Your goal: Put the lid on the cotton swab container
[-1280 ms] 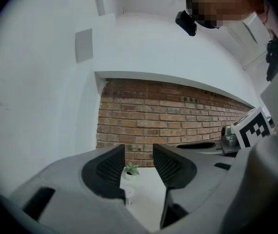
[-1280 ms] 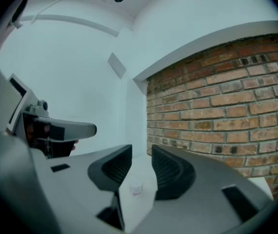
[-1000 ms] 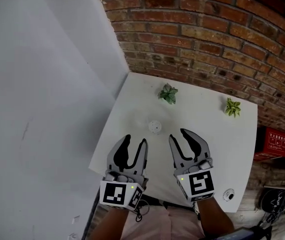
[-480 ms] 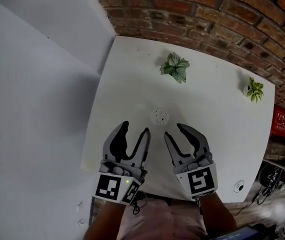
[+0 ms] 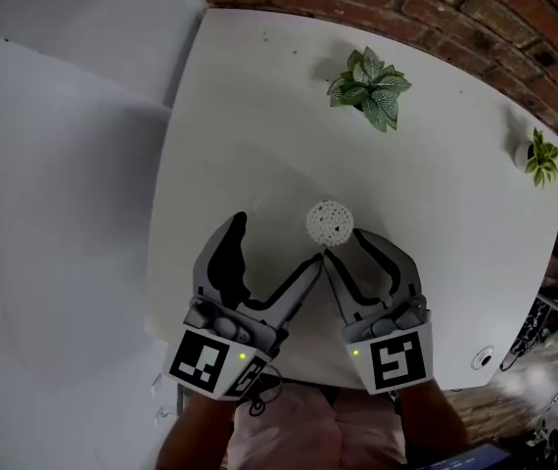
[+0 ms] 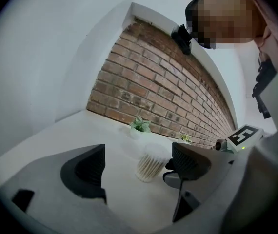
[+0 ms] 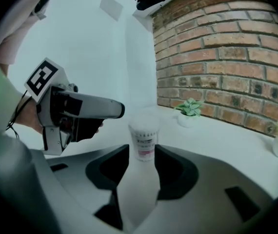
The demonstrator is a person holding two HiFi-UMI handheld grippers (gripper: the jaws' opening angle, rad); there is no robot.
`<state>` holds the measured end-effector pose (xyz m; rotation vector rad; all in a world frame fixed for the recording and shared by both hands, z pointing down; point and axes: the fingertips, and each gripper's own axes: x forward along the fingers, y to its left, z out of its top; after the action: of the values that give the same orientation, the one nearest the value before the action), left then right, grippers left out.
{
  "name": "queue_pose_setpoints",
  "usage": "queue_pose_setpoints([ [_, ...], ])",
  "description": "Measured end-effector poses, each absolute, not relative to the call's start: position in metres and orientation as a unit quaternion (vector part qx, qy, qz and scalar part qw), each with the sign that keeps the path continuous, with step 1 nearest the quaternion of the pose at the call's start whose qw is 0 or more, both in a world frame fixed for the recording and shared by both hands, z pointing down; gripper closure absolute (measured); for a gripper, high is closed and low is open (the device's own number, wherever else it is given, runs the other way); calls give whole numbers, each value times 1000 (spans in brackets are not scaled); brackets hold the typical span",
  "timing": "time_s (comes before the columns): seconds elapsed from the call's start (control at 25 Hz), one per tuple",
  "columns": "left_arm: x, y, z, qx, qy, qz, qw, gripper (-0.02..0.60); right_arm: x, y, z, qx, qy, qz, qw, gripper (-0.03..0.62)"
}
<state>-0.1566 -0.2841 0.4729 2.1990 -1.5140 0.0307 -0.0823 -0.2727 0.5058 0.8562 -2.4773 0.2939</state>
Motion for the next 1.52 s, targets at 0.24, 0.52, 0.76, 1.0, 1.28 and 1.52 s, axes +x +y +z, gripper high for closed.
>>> queue_pose_setpoints([
  [0.24, -142, -293, 474, 828, -506, -17, 243, 129, -87, -271, 515, 309, -908, 109, 261, 425],
  [0.52, -122, -286, 447, 849, -472, -27, 236, 130, -88, -269, 515, 312, -907, 104, 261, 427],
  [0.76, -101, -279, 428, 871, -442, -14, 213, 131, -89, -269, 512, 315, -910, 101, 251, 428],
  [1.0, -79, -277, 428, 885, -412, 4, 217, 138, -77, -269, 512, 320, -910, 110, 241, 430],
  [1.28, -61, -269, 439, 897, -385, 28, 217, 138, -25, -290, 511, 380, -884, 162, 220, 464],
  [1.52, -54, -262, 447, 902, -366, 49, 221, 138, -18, -317, 470, 377, -899, 138, 173, 442],
])
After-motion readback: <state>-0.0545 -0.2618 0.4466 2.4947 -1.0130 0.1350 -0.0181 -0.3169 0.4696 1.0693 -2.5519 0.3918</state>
